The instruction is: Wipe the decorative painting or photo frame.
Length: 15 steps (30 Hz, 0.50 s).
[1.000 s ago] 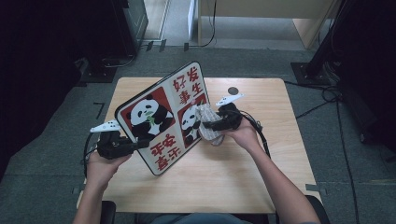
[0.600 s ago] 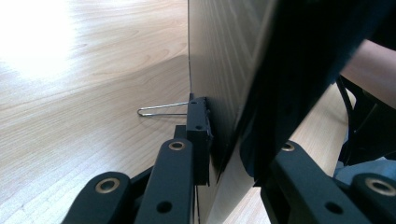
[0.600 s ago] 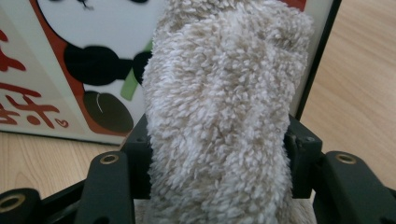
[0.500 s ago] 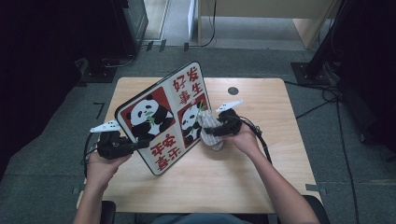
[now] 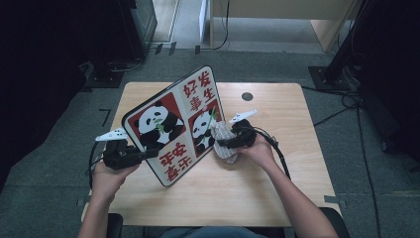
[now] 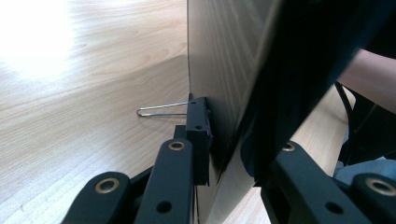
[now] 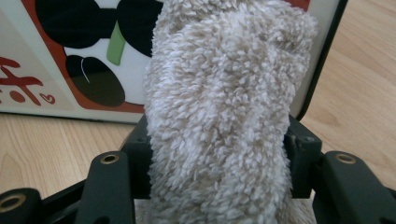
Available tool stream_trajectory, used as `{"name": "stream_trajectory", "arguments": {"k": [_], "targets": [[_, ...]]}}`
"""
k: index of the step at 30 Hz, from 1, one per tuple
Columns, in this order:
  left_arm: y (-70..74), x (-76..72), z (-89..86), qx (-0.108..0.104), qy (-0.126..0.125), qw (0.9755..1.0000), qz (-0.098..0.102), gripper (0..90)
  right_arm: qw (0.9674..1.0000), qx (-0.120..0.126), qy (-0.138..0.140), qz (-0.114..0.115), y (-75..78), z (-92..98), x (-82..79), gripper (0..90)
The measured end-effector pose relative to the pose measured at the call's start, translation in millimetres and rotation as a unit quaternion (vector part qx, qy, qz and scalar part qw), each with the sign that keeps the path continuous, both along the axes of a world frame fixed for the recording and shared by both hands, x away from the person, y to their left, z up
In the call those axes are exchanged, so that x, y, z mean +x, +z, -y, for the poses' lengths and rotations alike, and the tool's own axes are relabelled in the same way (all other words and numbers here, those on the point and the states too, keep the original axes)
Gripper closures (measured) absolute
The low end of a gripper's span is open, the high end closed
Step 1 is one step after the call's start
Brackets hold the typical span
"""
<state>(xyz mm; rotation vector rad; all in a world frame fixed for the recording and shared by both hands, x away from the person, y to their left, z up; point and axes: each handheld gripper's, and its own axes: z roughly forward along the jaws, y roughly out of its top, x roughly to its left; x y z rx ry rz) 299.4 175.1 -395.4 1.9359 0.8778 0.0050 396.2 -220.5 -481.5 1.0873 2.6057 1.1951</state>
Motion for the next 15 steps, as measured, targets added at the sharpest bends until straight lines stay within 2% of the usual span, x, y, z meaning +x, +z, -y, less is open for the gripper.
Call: {"name": "stream_trajectory", "arguments": {"k": [3,10,15], "targets": [[-0.2,0.0,-0.1,0.0,0.0,1.0,0.001,78.5,1.0,-0.001,0.001,0.003,-4.1,0.6,-1.6,43.4],[-0.6,-0.4,-0.3,-0.001,-0.001,1.0,0.0,78.5,0.9996,-0.016,0.007,-0.021,-13.3,-0.3,-4.3,43.6],[-0.9,-0.5,-0.5,-0.001,-0.001,1.0,0.001,78.5,0.9995,-0.017,0.009,-0.025,-15.5,0.1,-5.0,43.7]]}}
